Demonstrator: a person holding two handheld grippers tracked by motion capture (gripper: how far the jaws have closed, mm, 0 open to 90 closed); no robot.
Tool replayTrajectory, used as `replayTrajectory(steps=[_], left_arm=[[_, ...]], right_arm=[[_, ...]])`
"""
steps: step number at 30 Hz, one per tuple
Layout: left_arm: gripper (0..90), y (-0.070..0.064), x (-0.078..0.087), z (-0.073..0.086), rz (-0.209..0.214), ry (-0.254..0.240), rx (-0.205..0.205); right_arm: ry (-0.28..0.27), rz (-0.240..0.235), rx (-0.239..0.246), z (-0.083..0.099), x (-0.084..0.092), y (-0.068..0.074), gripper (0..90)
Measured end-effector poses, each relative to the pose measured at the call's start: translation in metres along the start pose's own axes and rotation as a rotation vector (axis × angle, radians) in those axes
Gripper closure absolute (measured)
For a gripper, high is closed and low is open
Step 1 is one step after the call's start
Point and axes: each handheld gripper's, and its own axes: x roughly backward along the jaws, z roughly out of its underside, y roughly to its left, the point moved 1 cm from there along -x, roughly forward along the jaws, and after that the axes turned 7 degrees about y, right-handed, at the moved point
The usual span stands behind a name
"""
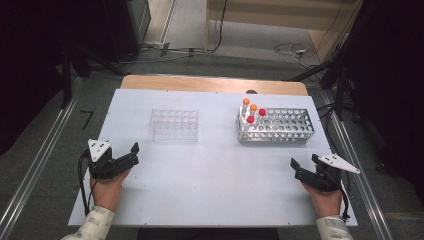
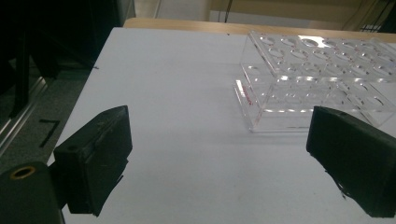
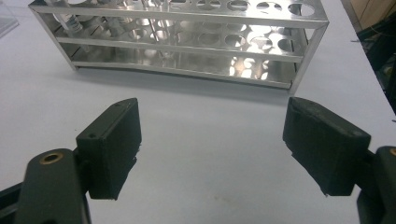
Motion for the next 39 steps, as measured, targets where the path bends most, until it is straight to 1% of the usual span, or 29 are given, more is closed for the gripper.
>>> replayTrajectory(steps=[7, 15, 19, 22, 26, 27, 30, 34, 39], left_arm=[[7.2, 0.001, 0.001, -0.001, 0.004, -0.006, 0.008], [7.2, -0.001, 0.000, 0.000, 0.004, -0.001, 0.001], [7.2, -0.001, -0.001, 0.000, 0.002, 0.005, -0.003], [7.2, -0.001, -0.001, 0.000, 0.002, 0.006, -0.001], [7.2, -0.001, -0.002, 0.000, 0.002, 0.006, 0.001], [7.2, -0.001, -0.002, 0.000, 0.002, 0.006, 0.001], [7.3, -0.001, -0.002, 0.000, 0.000, 0.007, 0.000], [7.3, 0.000, -0.001, 0.000, -0.003, 0.010, 0.000], [7.3, 0.000, -0.002, 0.001, -0.002, 0.010, 0.002]], right_arm=[[-0.004, -0.017, 0.000, -0.003, 0.000, 0.004, 17.9], [-0.015, -0.035, -0.009, -0.012, -0.003, 0.007, 17.8], [-0.022, -0.040, 0.009, -0.016, -0.006, 0.010, 19.7], [-0.023, -0.041, 0.014, -0.018, -0.008, 0.011, 21.6], [-0.025, -0.038, 0.023, -0.027, -0.016, 0.014, 23.8], [-0.025, -0.038, 0.023, -0.027, -0.016, 0.014, 23.8], [-0.030, -0.036, 0.043, -0.035, -0.024, 0.019, 25.7], [-0.044, -0.036, 0.066, -0.042, -0.031, 0.024, 29.1], [-0.066, -0.031, 0.087, -0.050, -0.039, 0.028, 35.8]])
